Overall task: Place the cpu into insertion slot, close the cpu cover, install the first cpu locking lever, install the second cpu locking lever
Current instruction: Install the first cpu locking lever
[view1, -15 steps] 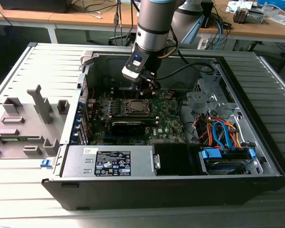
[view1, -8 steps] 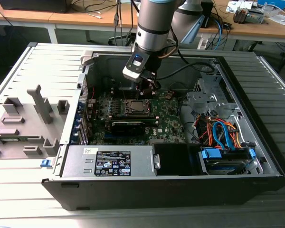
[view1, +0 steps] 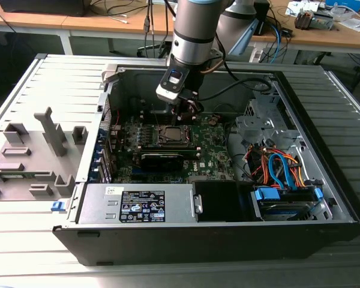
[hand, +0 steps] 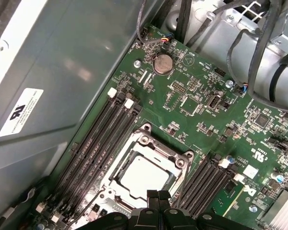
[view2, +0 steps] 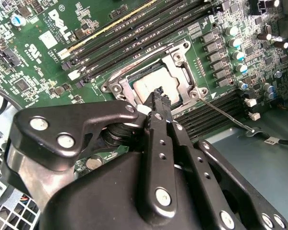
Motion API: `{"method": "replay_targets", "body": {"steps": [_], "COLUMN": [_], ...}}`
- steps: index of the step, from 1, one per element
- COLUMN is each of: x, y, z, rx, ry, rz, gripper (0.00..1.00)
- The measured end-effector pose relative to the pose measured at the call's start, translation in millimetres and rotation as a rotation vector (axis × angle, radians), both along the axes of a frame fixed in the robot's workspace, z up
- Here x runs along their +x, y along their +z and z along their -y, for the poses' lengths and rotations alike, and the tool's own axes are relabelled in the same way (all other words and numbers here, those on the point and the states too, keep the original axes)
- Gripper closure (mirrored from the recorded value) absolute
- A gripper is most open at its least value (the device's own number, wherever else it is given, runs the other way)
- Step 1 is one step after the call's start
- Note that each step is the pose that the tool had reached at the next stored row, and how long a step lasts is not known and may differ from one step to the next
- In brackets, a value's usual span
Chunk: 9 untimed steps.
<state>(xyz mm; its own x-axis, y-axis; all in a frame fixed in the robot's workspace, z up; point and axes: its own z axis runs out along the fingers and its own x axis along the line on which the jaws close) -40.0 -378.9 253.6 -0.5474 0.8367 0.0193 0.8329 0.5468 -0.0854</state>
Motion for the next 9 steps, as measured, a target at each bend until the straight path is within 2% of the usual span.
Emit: {"method": "replay_targets", "body": {"steps": [9], "x": [0.0], "y": [0.0], "z": [0.0], "rx": [0.0], "ry": [0.036], "rz": [0.0], "gripper": [0.89]}}
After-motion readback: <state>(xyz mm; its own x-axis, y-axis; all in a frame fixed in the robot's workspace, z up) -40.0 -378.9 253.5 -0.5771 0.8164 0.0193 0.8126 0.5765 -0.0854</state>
